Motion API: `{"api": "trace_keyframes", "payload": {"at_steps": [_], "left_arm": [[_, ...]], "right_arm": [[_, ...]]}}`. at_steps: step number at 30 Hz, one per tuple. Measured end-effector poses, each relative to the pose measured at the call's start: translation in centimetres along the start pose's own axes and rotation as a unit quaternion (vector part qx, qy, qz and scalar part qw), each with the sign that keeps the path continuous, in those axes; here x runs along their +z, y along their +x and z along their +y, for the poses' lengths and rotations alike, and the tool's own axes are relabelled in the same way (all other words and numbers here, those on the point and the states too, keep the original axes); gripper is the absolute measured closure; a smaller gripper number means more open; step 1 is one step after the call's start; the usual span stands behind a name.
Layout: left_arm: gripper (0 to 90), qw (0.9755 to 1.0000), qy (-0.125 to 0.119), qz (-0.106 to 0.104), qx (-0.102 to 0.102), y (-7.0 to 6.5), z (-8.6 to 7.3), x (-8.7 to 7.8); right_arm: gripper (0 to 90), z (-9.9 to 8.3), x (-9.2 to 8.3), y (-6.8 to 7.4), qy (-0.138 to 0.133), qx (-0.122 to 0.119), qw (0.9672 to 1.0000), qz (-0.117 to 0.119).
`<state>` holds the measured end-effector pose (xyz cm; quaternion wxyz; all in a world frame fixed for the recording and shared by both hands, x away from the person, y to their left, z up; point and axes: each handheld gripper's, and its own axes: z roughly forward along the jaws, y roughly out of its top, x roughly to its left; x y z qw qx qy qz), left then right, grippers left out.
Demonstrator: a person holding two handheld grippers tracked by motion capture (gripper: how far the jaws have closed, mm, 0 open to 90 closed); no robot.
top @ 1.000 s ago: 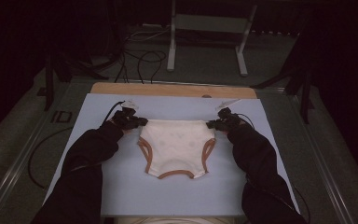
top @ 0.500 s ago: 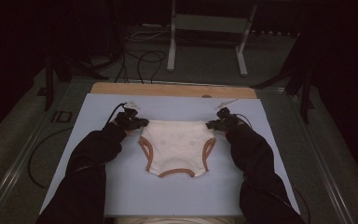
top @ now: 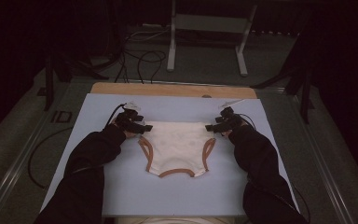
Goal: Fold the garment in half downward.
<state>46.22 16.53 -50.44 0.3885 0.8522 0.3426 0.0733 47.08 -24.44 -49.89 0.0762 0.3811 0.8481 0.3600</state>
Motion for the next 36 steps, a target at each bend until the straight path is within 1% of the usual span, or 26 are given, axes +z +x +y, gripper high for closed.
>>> {"api": "trace_keyframes", "payload": {"at_steps": [2, 4, 6, 8, 9, 10, 12, 14, 16, 18, 20, 21, 24, 25, 28, 31, 32, 34, 36], "left_arm": [[16.7, 1.0, 0.0, -0.008, 0.005, 0.0, -0.1, -0.2], [14.8, 0.9999, 0.0, -0.014, 0.006, -0.1, -0.1, -0.5], [8.5, 0.9999, 0.0, -0.016, 0.006, -0.3, -0.1, -0.8], [3.0, 0.9997, 0.001, -0.02, 0.012, -0.5, -0.1, -1.1], [2.7, 0.9997, 0.0, -0.019, 0.014, -0.7, -0.1, -1.3], [2.3, 0.9996, 0.0, -0.023, 0.015, -0.8, -0.1, -1.5], [1.0, 0.9996, -0.002, -0.023, 0.018, -1.0, 0.0, -1.9], [1.0, 0.9993, -0.007, -0.029, 0.021, -1.2, 0.0, -2.4], [1.0, 0.9981, -0.015, -0.049, 0.034, -1.7, 0.0, -2.9], [1.0, 0.9971, -0.022, -0.06, 0.041, -2.2, 0.0, -3.4], [1.0, 0.9966, -0.027, -0.062, 0.047, -2.8, 0.0, -4.0], [1.0, 0.9963, -0.029, -0.064, 0.049, -3.1, 0.0, -4.3], [1.0, 0.9955, -0.033, -0.067, 0.059, -4.0, 0.0, -5.0], [1.0, 0.9952, -0.035, -0.067, 0.062, -4.3, 0.1, -5.2], [0.6, 0.9935, -0.045, -0.077, 0.07, -5.3, 0.3, -5.8], [0.4, 0.992, -0.048, -0.083, 0.081, -6.4, 0.5, -6.2], [0.4, 0.9914, -0.049, -0.085, 0.086, -6.7, 0.6, -6.3], [0.3, 0.9909, -0.052, -0.086, 0.089, -7.3, 0.7, -6.6], [0.3, 0.99, -0.058, -0.088, 0.094, -7.9, 0.6, -6.8]], "right_arm": [[22.4, -0.1, -0.1, 0.1, -0.005, 0.002, 1.0, 0.007], [19.6, -0.2, -0.2, 0.3, -0.004, -0.001, 1.0, 0.005], [17.5, -0.3, -0.4, 0.4, -0.004, -0.007, 0.9999, 0.011], [15.6, -0.5, -0.5, 0.6, -0.003, -0.014, 0.9998, 0.017], [15.6, -0.5, -0.6, 0.7, -0.004, -0.017, 0.9997, 0.016], [15.1, -0.5, -0.8, 0.9, -0.004, -0.014, 0.9998, 0.016], [14.2, -0.6, -1.1, 1.0, -0.01, -0.016, 0.9997, 0.018], [14.1, -0.6, -1.4, 1.2, -0.014, -0.018, 0.9996, 0.018], [13.8, -0.5, -1.7, 1.5, -0.017, -0.022, 0.9994, 0.018], [13.4, -0.5, -1.9, 1.9, -0.019, -0.029, 0.9993, 0.017], [11.8, -0.5, -2.1, 2.4, -0.02, -0.04, 0.9989, 0.017], [11.4, -0.4, -2.2, 2.6, -0.022, -0.047, 0.9986, 0.012], [11.1, -0.2, -2.7, 3.3, -0.027, -0.056, 0.998, 0.012], [11.1, -0.1, -2.8, 3.5, -0.029, -0.056, 0.9979, 0.015], [11.1, 0.2, -3.1, 4.0, -0.036, -0.068, 0.997, 0.012], [11.1, 0.6, -3.4, 4.4, -0.044, -0.071, 0.9964, 0.011], [11.1, 0.7, -3.4, 4.5, -0.047, -0.069, 0.9964, 0.014], [11.1, 1.0, -3.4, 4.7, -0.049, -0.07, 0.9962, 0.014], [11.1, 1.2, -3.4, 4.9, -0.051, -0.076, 0.9956, 0.018]]}}
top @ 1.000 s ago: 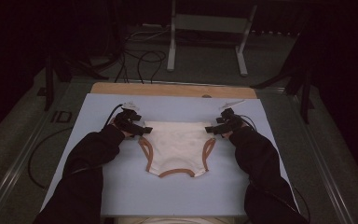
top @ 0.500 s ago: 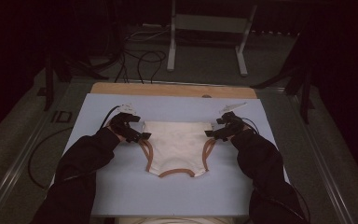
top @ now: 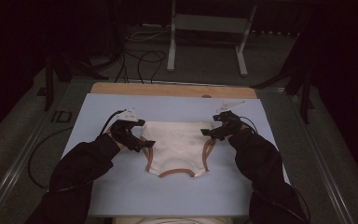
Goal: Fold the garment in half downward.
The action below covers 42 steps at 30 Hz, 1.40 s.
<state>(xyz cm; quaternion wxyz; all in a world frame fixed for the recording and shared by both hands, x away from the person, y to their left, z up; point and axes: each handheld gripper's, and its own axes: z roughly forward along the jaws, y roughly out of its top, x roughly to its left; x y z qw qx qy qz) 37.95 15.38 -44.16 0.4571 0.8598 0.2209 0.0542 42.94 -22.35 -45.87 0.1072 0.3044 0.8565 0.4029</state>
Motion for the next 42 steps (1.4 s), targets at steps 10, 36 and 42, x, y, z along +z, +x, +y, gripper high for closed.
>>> {"api": "trace_keyframes", "payload": {"at_steps": [10, 36, 42], "left_arm": [[0.4, 0.9996, -0.014, 0.025, 0.008, -2.3, -1.0, -0.1], [0.0, 0.9997, -0.017, 0.008, 0.017, -4.6, -4.4, 0.8], [0.0, 0.9998, -0.006, 0.003, 0.02, -4.6, -5.0, 1.0]], "right_arm": [[11.2, 1.2, 0.5, 1.1, -0.008, -0.008, 0.9999, 0.008], [10.9, 3.8, 5.0, 3.8, -0.009, -0.027, 0.9985, 0.048], [10.9, 4.3, 6.1, 4.3, -0.004, -0.033, 0.9978, 0.058]]}}
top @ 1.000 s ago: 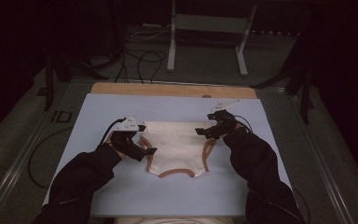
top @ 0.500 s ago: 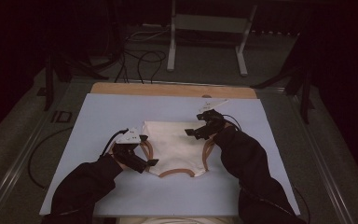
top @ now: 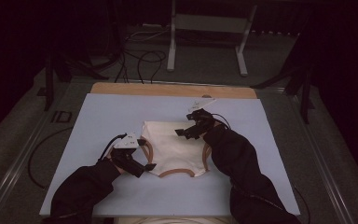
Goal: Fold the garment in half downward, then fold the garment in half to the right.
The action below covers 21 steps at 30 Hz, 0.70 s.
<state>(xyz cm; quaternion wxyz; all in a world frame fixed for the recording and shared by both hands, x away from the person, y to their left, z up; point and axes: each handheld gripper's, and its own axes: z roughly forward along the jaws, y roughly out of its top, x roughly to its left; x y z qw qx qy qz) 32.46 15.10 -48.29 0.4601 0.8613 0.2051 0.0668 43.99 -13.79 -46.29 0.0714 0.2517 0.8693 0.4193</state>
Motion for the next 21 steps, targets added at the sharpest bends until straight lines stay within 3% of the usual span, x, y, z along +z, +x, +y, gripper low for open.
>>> {"api": "trace_keyframes", "payload": {"at_steps": [5, 16, 21], "left_arm": [[0.0, 0.9999, 0.007, -0.009, 0.009, 0.0, -0.3, 0.3], [0.0, 0.9993, 0.015, -0.007, 0.033, -0.8, -0.4, 0.7], [0.1, 0.9989, 0.024, -0.023, 0.032, -0.6, -0.7, 1.1]], "right_arm": [[10.9, 0.7, 0.9, 0.2, 0.002, 0.001, 1.0, 0.007], [10.9, 2.6, 2.4, 0.6, 0.004, -0.006, 0.9998, 0.02], [10.9, 3.1, 3.3, 0.8, 0.007, -0.011, 0.9996, 0.025]]}}
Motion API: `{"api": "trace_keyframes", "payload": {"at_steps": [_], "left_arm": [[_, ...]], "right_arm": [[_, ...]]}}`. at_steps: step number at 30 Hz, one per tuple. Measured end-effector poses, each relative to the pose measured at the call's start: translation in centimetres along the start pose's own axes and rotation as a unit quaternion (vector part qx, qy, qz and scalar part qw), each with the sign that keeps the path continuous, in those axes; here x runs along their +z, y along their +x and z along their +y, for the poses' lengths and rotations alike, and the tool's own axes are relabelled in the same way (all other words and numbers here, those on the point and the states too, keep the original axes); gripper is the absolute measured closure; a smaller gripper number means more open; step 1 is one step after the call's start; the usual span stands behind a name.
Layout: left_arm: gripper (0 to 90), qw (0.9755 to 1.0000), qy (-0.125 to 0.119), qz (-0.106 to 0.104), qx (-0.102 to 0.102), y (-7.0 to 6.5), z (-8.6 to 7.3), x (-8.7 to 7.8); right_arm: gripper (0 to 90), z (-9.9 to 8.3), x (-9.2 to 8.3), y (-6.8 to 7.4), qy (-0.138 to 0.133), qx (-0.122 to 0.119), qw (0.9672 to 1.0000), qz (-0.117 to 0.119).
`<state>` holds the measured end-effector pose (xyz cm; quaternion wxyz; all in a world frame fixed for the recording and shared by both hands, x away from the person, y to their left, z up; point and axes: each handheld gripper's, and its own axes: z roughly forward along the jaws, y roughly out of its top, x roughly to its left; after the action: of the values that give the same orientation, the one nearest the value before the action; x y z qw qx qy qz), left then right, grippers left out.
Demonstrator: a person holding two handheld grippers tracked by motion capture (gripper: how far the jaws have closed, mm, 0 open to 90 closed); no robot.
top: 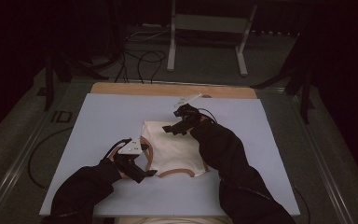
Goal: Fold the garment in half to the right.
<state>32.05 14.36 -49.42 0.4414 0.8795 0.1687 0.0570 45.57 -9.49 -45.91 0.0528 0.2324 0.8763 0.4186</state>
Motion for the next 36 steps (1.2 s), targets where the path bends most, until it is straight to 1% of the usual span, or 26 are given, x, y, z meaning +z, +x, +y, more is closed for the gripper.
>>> {"api": "trace_keyframes", "payload": {"at_steps": [2, 3, 5, 6, 7, 8, 10, 11, 14, 16, 17, 18, 20, 21, 23, 24, 25, 26, 29, 30, 31, 32, 33, 34, 35, 36], "left_arm": [[0.1, 0.9999, 0.012, -0.01, -0.002, 0.1, -0.3, 0.3], [0.1, 0.9997, 0.02, -0.01, -0.001, 0.1, -0.4, 0.5], [0.1, 0.9993, 0.034, -0.011, 0.009, 0.1, -0.6, 0.8], [0.1, 0.9989, 0.042, -0.016, 0.014, 0.0, -0.6, 1.0], [0.2, 0.9984, 0.051, -0.012, 0.021, -0.1, -0.6, 1.2], [0.2, 0.9975, 0.061, -0.013, 0.033, -0.2, -0.5, 1.4], [2.6, 0.9956, 0.076, -0.007, 0.053, -0.5, -0.5, 1.8], [3.7, 0.9952, 0.08, -0.011, 0.055, -0.5, -0.5, 2.0], [6.4, 0.9922, 0.099, -0.006, 0.076, -0.5, -0.6, 2.7], [10.6, 0.9906, 0.106, 0.007, 0.086, -0.5, -0.7, 3.2], [12.2, 0.9911, 0.103, 0.007, 0.084, -0.4, -0.7, 3.3], [13.5, 0.991, 0.102, 0.013, 0.086, -0.4, -0.6, 3.3], [17.1, 0.9897, 0.098, 0.04, 0.097, -0.5, -0.4, 3.3], [21.7, 0.9889, 0.098, 0.044, 0.102, -0.6, -0.4, 3.4], [24.1, 0.9898, 0.094, 0.048, 0.096, -0.5, -0.3, 3.5], [28.3, 0.9903, 0.093, 0.048, 0.092, -0.3, -0.3, 3.5], [29.1, 0.9913, 0.089, 0.049, 0.083, -0.2, -0.3, 3.6], [30.8, 0.9915, 0.089, 0.048, 0.082, -0.1, -0.3, 3.5], [42.8, 0.9915, 0.083, 0.066, 0.076, 0.2, -0.2, 3.7], [47.1, 0.9915, 0.083, 0.071, 0.071, 0.3, -0.1, 3.8], [51.8, 0.9918, 0.082, 0.07, 0.068, 0.4, -0.1, 3.8], [53.8, 0.9919, 0.081, 0.072, 0.066, 0.5, -0.1, 3.9], [57.0, 0.9925, 0.081, 0.07, 0.06, 0.6, -0.1, 4.0], [60.7, 0.9928, 0.081, 0.066, 0.058, 0.6, -0.1, 4.0], [63.9, 0.9928, 0.08, 0.068, 0.058, 0.6, -0.1, 4.0], [68.4, 0.9932, 0.078, 0.068, 0.053, 0.6, -0.1, 4.1]], "right_arm": [[10.9, 0.2, 0.3, 0.1, 0.003, 0.002, 1.0, 0.001], [11.0, 0.3, 0.5, 0.1, 0.004, 0.002, 1.0, 0.003], [11.0, 0.5, 0.8, 0.2, 0.002, 0.002, 1.0, 0.007], [11.0, 0.6, 0.9, 0.3, 0.001, 0.002, 1.0, 0.009], [11.0, 0.7, 1.1, 0.5, 0.003, 0.004, 0.9999, 0.009], [11.0, 0.7, 1.2, 0.5, 0.003, 0.0, 0.9999, 0.011], [11.0, 0.8, 1.6, 0.7, 0.004, 0.003, 0.9999, 0.011], [11.0, 0.9, 1.7, 0.8, 0.004, 0.003, 0.9999, 0.014], [11.0, 0.9, 2.2, 0.9, 0.004, 0.0, 0.9998, 0.018], [11.2, 1.0, 2.4, 1.1, 0.004, 0.0, 0.9998, 0.02], [11.2, 1.0, 2.4, 1.1, 0.003, 0.001, 0.9998, 0.022], [11.2, 1.0, 2.5, 1.1, 0.004, 0.0, 0.9997, 0.022], [11.2, 1.1, 2.6, 1.1, 0.006, 0.001, 0.9997, 0.023], [11.2, 1.1, 2.6, 1.1, 0.005, 0.004, 0.9997, 0.022], [11.2, 1.2, 2.7, 1.1, 0.004, 0.001, 0.9997, 0.022], [11.2, 1.2, 2.8, 1.1, 0.006, 0.001, 0.9997, 0.023], [11.2, 1.3, 2.8, 1.1, 0.008, 0.001, 0.9997, 0.023], [11.2, 1.3, 2.9, 1.1, 0.009, -0.002, 0.9997, 0.022], [11.2, 1.4, 3.0, 1.1, 0.008, -0.001, 0.9997, 0.024], [11.2, 1.4, 3.1, 1.1, 0.008, -0.001, 0.9997, 0.025], [11.3, 1.5, 3.2, 1.1, 0.011, -0.001, 0.9997, 0.023], [11.4, 1.5, 3.4, 1.0, 0.01, -0.002, 0.9996, 0.024], [11.5, 1.6, 3.5, 1.0, 0.01, -0.003, 0.9996, 0.024], [11.7, 1.6, 3.6, 0.9, 0.012, -0.005, 0.9996, 0.025], [13.3, 1.7, 3.8, 0.9, 0.013, -0.006, 0.9996, 0.025], [13.4, 1.7, 3.9, 0.9, 0.013, -0.006, 0.9995, 0.027]]}}
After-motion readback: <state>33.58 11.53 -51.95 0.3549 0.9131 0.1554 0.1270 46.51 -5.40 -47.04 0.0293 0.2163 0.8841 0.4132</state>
